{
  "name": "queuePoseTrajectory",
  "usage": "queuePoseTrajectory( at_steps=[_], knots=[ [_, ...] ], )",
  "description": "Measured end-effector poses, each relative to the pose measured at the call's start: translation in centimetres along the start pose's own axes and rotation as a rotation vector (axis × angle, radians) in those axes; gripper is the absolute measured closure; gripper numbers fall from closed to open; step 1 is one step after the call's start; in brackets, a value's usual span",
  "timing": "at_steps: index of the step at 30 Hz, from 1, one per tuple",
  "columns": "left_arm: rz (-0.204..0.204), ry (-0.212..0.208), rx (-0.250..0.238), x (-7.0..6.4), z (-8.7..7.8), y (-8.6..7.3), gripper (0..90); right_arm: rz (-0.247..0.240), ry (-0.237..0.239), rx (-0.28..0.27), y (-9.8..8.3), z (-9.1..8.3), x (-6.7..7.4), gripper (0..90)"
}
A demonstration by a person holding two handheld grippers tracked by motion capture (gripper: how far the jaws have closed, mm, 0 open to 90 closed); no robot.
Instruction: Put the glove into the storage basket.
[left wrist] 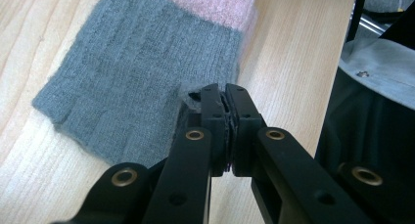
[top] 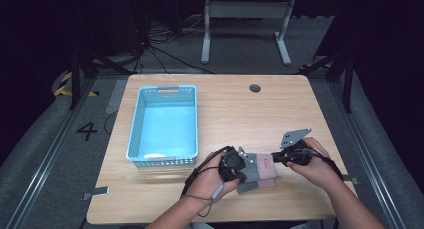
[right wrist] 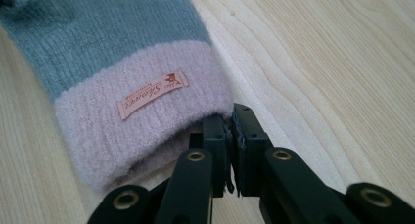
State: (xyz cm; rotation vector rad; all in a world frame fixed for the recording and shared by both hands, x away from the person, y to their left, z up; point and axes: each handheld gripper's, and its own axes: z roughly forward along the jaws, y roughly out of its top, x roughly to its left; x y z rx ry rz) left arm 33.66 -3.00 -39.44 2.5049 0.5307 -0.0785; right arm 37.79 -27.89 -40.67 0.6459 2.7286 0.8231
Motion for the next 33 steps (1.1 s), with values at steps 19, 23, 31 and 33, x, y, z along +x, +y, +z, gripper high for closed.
queuePoseTrajectory(
  at_steps=[19, 23, 31, 33],
  knots=[
    [-0.008, -0.052, 0.097, 0.4, 2.1, -0.5, 87.4, 0.012, 0.067, 0.049, -0.4, 0.7, 0.1, 84.0],
    [0.002, -0.062, 0.112, 0.3, 2.3, -0.5, 86.9, 0.020, 0.065, 0.049, -0.4, 0.6, 0.1, 84.0],
    [0.003, -0.113, 0.152, 0.4, 2.7, -0.7, 71.6, 0.042, 0.064, 0.047, -0.7, 0.1, -0.3, 78.9],
    [-0.002, -0.122, 0.131, 0.4, 2.1, -0.6, 70.0, 0.047, 0.058, 0.043, -0.8, -0.2, -0.5, 78.2]
  ],
)
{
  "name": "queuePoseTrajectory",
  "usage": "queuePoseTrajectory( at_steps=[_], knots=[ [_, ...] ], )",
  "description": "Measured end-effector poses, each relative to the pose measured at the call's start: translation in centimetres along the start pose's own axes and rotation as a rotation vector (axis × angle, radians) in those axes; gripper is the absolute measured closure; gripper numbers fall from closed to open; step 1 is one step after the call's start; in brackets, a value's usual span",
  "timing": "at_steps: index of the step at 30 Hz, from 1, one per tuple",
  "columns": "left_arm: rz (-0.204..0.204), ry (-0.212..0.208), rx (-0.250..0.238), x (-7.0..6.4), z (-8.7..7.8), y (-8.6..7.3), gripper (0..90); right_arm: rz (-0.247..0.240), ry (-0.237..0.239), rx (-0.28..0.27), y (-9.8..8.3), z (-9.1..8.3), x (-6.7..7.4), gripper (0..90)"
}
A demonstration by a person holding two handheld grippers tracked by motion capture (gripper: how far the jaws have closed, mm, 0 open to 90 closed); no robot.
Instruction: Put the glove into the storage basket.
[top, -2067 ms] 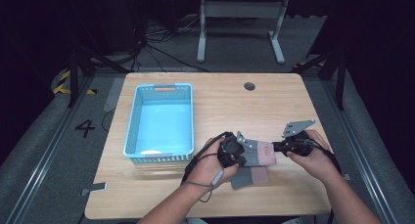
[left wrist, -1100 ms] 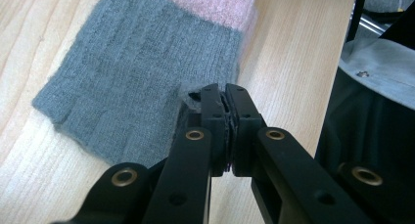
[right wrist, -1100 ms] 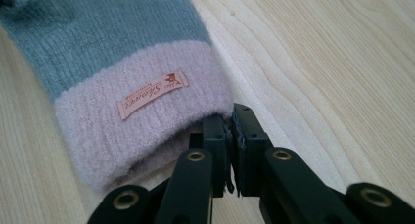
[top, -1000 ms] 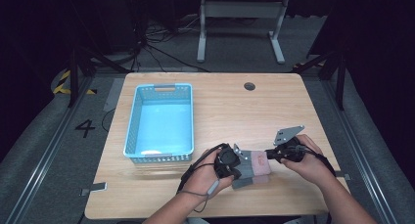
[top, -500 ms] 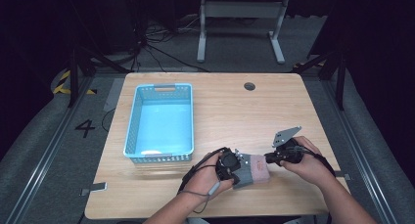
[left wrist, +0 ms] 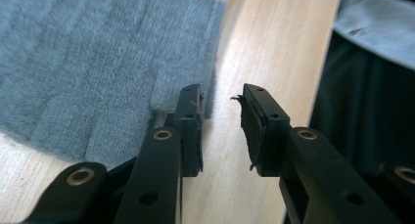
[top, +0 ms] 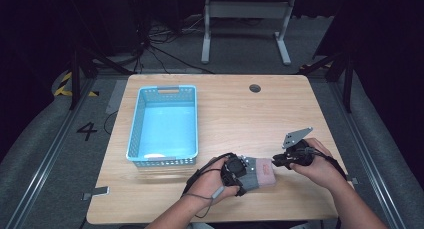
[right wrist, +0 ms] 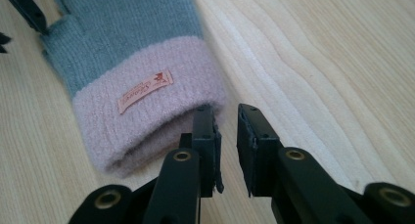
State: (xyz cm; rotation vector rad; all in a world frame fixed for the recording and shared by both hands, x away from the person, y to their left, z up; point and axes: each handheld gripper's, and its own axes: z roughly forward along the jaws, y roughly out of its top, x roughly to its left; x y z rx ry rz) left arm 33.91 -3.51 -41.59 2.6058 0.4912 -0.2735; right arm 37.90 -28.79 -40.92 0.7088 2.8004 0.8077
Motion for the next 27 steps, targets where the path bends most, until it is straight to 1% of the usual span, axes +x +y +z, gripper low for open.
queuePoseTrajectory(
  at_steps=[5, 6, 7, 8, 9, 12, 14, 16, 17, 18, 19, 20, 22, 23, 25, 26, 27],
  knots=[
    [0.000, 0.019, -0.061, 0.0, -1.5, 0.1, 67.7, 0.017, -0.008, -0.012, -0.2, -0.4, -0.2, 76.6],
    [-0.007, 0.027, -0.078, 0.0, -1.7, 0.1, 66.8, 0.017, -0.010, -0.017, -0.3, -0.4, -0.3, 76.3],
    [-0.013, 0.032, -0.086, 0.0, -1.9, 0.2, 67.0, 0.027, -0.014, -0.021, -0.3, -0.5, -0.3, 76.1],
    [-0.013, 0.032, -0.086, 0.0, -1.9, 0.2, 67.1, 0.027, -0.014, -0.021, -0.3, -0.5, -0.3, 76.1],
    [-0.021, 0.050, -0.111, 0.1, -2.2, 0.2, 66.7, 0.034, -0.018, -0.026, -0.5, -0.8, -0.3, 75.4],
    [-0.028, 0.056, -0.125, 0.2, -2.5, 0.2, 66.3, 0.044, -0.022, -0.032, -0.6, -1.0, -0.3, 74.8],
    [-0.035, 0.076, -0.152, 0.4, -3.0, 0.3, 65.5, 0.056, -0.031, -0.042, -0.8, -1.4, -0.4, 74.3],
    [-0.036, 0.088, -0.176, 0.5, -3.3, 0.4, 64.8, 0.064, -0.035, -0.050, -0.9, -1.6, -0.5, 73.2],
    [-0.042, 0.089, -0.186, 0.6, -3.4, 0.3, 64.8, 0.075, -0.038, -0.054, -1.0, -1.7, -0.6, 73.0],
    [-0.042, 0.089, -0.186, 0.6, -3.4, 0.3, 64.4, 0.075, -0.038, -0.054, -1.0, -1.7, -0.6, 73.0],
    [-0.046, 0.100, -0.199, 0.7, -3.6, 0.3, 64.4, 0.080, -0.041, -0.057, -1.1, -1.8, -0.6, 72.8],
    [-0.053, 0.112, -0.211, 0.9, -3.8, 0.3, 63.8, 0.099, -0.045, -0.063, -1.2, -2.0, -0.8, 71.8],
    [-0.075, 0.129, -0.229, 1.1, -3.9, 0.2, 62.4, 0.115, -0.050, -0.070, -1.3, -2.1, -0.9, 71.1],
    [-0.078, 0.137, -0.236, 1.2, -3.9, 0.2, 61.7, 0.121, -0.050, -0.073, -1.4, -2.2, -1.0, 70.6],
    [-0.087, 0.154, -0.255, 1.4, -3.9, 0.3, 58.7, 0.130, -0.049, -0.076, -1.5, -2.3, -1.1, 69.9],
    [-0.087, 0.154, -0.255, 1.4, -3.9, 0.3, 57.1, 0.130, -0.049, -0.076, -1.5, -2.3, -1.1, 69.9],
    [-0.092, 0.170, -0.263, 1.6, -3.9, 0.4, 56.0, 0.137, -0.046, -0.081, -1.6, -2.4, -1.2, 69.3]
  ],
)
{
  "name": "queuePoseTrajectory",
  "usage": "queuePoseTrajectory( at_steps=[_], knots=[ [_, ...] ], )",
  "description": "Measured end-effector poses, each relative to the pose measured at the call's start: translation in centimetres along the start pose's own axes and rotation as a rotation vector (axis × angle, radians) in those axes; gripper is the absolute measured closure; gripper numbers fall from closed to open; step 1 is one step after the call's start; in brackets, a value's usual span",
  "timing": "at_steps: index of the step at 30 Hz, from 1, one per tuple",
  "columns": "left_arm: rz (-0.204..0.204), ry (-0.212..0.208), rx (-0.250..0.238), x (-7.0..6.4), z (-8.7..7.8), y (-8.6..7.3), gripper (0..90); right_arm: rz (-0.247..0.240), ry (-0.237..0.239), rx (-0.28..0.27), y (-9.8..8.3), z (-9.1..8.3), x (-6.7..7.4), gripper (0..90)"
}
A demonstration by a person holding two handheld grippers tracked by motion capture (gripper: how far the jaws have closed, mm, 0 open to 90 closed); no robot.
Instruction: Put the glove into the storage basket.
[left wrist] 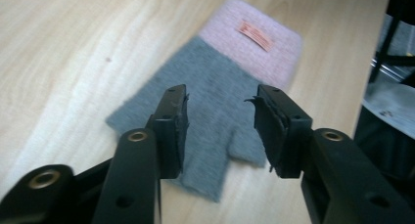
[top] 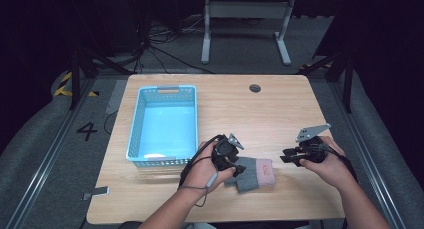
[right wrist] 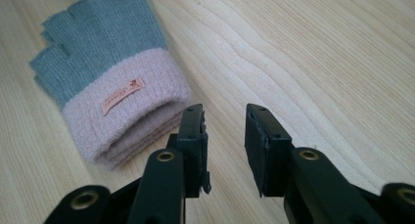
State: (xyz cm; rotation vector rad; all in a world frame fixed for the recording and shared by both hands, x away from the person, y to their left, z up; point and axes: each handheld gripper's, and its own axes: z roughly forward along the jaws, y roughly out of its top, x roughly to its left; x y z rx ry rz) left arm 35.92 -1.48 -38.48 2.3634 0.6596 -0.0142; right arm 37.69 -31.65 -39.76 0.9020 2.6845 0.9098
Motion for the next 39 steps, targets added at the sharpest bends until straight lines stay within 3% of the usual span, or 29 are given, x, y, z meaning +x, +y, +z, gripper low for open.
queuePoseTrajectory(
  at_steps=[12, 24, 28, 33, 39],
  knots=[
    [0.056, 0.039, -0.008, 0.8, 2.2, 0.6, 35.1, 0.030, -0.006, -0.007, -0.4, -0.4, -0.7, 67.4],
    [0.144, 0.027, 0.070, 0.8, 5.6, 0.6, 23.8, 0.041, 0.010, -0.019, -0.5, -0.5, -0.8, 65.3],
    [0.151, 0.022, 0.088, 0.6, 6.1, 0.5, 22.0, 0.042, 0.009, -0.020, -0.5, -0.4, -0.8, 64.8],
    [0.180, 0.056, 0.125, 0.3, 7.0, 0.6, 19.6, 0.042, 0.014, -0.022, -0.5, -0.4, -0.7, 63.6],
    [0.177, 0.070, 0.137, 0.3, 7.6, 0.5, 15.2, 0.049, 0.017, -0.020, -0.6, -0.2, -0.8, 63.0]
  ],
)
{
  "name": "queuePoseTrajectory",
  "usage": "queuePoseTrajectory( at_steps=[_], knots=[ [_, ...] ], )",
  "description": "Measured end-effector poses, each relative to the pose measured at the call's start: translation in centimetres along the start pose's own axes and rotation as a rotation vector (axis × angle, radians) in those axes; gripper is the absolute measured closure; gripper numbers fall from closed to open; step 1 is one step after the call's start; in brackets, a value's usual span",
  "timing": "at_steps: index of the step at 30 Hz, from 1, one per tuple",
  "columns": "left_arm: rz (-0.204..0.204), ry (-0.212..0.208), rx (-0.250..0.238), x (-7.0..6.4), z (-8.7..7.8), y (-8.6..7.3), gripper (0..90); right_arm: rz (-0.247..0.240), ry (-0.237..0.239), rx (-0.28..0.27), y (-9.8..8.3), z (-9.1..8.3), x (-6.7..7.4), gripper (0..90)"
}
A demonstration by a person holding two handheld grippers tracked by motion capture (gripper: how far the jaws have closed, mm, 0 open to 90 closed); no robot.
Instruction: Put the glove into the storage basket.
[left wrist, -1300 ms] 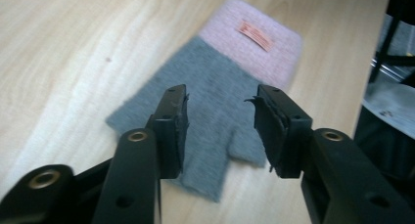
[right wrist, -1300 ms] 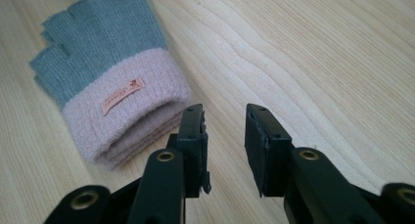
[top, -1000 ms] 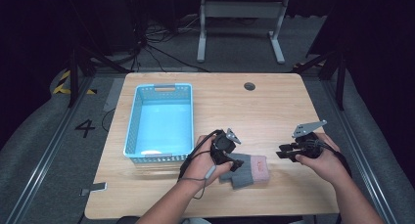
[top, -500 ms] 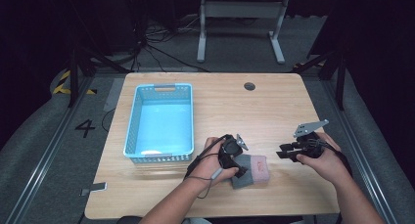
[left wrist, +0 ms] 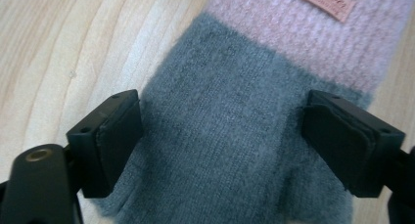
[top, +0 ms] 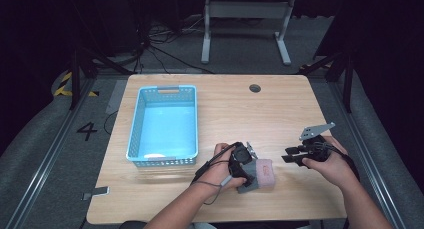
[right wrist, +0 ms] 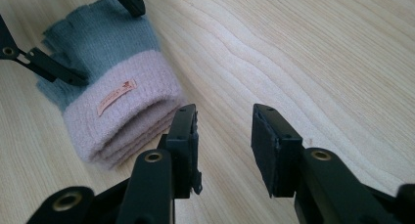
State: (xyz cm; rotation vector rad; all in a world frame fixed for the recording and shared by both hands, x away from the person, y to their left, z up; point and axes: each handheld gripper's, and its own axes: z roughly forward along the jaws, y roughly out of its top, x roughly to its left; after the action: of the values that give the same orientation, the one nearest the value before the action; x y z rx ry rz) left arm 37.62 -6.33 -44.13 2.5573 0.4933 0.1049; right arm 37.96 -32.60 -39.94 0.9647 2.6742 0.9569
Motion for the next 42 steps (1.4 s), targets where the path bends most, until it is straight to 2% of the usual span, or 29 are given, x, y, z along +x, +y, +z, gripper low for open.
queuePoseTrajectory(
  at_steps=[2, 9, 13, 18, 21, 22, 24, 29, 35, 38, 42],
  knots=[
    [-0.016, -0.007, -0.001, 0.0, 0.1, -0.1, 15.0, 0.001, 0.002, -0.001, 0.0, 0.0, 0.0, 62.8],
    [-0.010, -0.014, -0.001, 0.1, 0.3, -0.2, 15.6, -0.002, 0.001, 0.001, 0.0, 0.1, 0.0, 62.2],
    [-0.007, -0.007, -0.002, 0.0, 0.2, -0.3, 18.8, -0.003, -0.001, -0.002, 0.0, 0.1, 0.0, 62.0],
    [-0.020, 0.007, -0.006, -0.2, 0.1, -0.4, 25.8, -0.002, -0.002, -0.002, 0.0, 0.1, 0.0, 62.0],
    [-0.034, -0.002, -0.006, -0.3, 0.0, -0.4, 29.6, -0.002, -0.002, -0.003, 0.0, 0.1, 0.0, 62.0],
    [-0.036, 0.001, -0.015, -0.4, -0.1, -0.5, 32.5, -0.001, -0.002, -0.003, 0.0, 0.1, 0.0, 62.0],
    [-0.035, -0.016, -0.028, -0.4, -0.2, -0.5, 46.0, 0.000, -0.002, -0.002, 0.0, 0.0, 0.0, 62.0],
    [-0.060, -0.053, -0.047, -0.3, -0.3, -0.8, 61.3, -0.003, -0.002, -0.005, 0.1, 0.1, 0.0, 62.0],
    [-0.068, -0.069, -0.033, -0.1, -0.5, -0.6, 65.9, -0.003, -0.001, -0.005, 0.2, 0.1, -0.1, 62.0],
    [-0.064, -0.059, -0.012, -0.3, -0.9, -0.3, 66.9, -0.005, 0.002, -0.011, 0.3, 0.1, -0.3, 62.0],
    [-0.048, -0.047, -0.008, -0.4, -1.6, -0.1, 67.2, -0.005, 0.000, -0.017, 0.5, -0.1, -0.4, 62.1]
  ],
)
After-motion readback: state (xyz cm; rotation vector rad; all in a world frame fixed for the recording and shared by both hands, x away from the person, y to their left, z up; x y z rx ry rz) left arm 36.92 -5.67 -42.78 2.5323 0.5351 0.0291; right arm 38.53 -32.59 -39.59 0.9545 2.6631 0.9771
